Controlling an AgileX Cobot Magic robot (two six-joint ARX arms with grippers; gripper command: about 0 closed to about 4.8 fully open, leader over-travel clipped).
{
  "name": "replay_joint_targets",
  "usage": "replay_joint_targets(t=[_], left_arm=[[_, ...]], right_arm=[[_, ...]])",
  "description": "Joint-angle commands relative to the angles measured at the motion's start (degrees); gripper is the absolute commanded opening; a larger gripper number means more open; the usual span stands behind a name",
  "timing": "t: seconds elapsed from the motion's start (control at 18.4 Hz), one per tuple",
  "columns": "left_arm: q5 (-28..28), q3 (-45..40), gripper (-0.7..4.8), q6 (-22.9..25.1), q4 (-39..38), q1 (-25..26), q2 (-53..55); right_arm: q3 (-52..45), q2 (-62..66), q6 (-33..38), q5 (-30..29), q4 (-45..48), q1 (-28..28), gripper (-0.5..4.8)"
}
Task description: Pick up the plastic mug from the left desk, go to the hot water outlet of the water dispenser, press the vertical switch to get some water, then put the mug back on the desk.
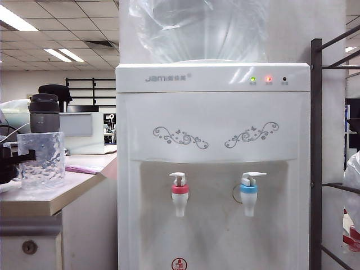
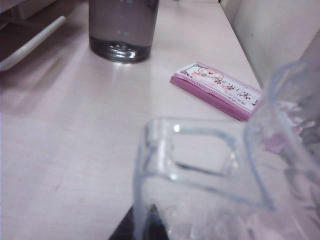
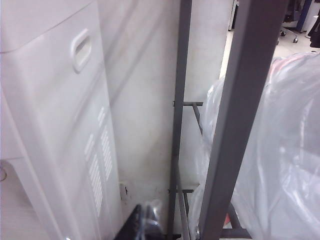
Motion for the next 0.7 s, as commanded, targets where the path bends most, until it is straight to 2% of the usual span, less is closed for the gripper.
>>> replay_joint_targets(t=[0.05, 0.7], left_arm=[[0.2, -0.2, -0.06, 0.3, -1.4, 0.0, 0.1], [0.2, -0.2, -0.05, 0.3, -1.4, 0.0, 0.1]], right_arm=[[0.0, 0.0, 2.9, -0.1, 1.6, 0.0, 0.03], [0.0, 0.0, 3.3, 0.1, 2.5, 0.0, 0.03]])
